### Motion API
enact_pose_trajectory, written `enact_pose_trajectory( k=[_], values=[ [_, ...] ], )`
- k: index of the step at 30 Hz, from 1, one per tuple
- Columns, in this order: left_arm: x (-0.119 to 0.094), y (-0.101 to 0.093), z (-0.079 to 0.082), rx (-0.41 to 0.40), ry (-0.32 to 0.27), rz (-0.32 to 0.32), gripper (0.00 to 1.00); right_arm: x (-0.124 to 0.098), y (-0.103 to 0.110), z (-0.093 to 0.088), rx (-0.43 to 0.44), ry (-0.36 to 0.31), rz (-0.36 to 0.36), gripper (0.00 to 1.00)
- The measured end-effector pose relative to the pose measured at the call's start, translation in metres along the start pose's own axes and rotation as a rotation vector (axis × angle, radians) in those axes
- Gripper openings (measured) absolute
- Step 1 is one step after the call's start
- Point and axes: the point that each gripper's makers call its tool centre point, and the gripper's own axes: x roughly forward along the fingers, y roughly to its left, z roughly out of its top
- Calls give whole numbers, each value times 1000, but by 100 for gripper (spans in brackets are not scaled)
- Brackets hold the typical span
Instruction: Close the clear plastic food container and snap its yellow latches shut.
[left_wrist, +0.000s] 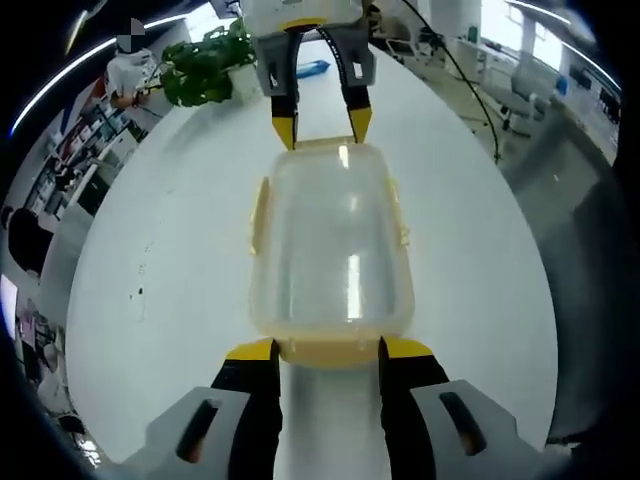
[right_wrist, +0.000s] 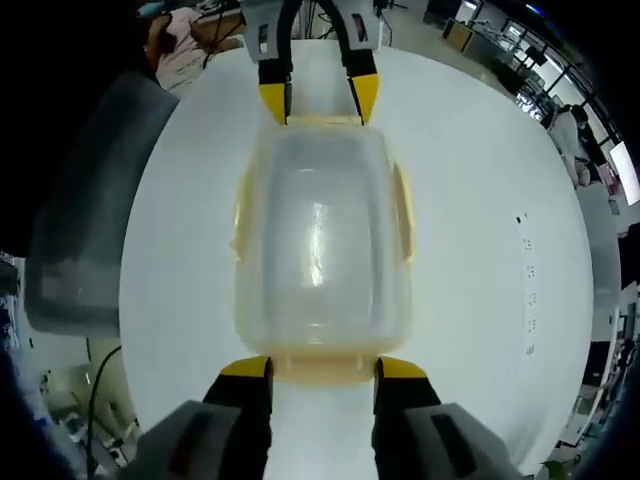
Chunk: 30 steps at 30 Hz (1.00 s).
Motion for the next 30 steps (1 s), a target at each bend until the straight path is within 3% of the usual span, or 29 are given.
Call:
enact_pose_trajectory(
  k=[12,23,30],
  values=[
    [-4,-1,-8,3,-16,-50,35,8,5,6,9,-28,43,37],
    [-25,-5,-45,21,-1,-49,35,14,14,53,30,-150,23,37],
    [-38,-11,-65,27,30,-55,36,18,20,75,19,-175,22,37]
  ],
)
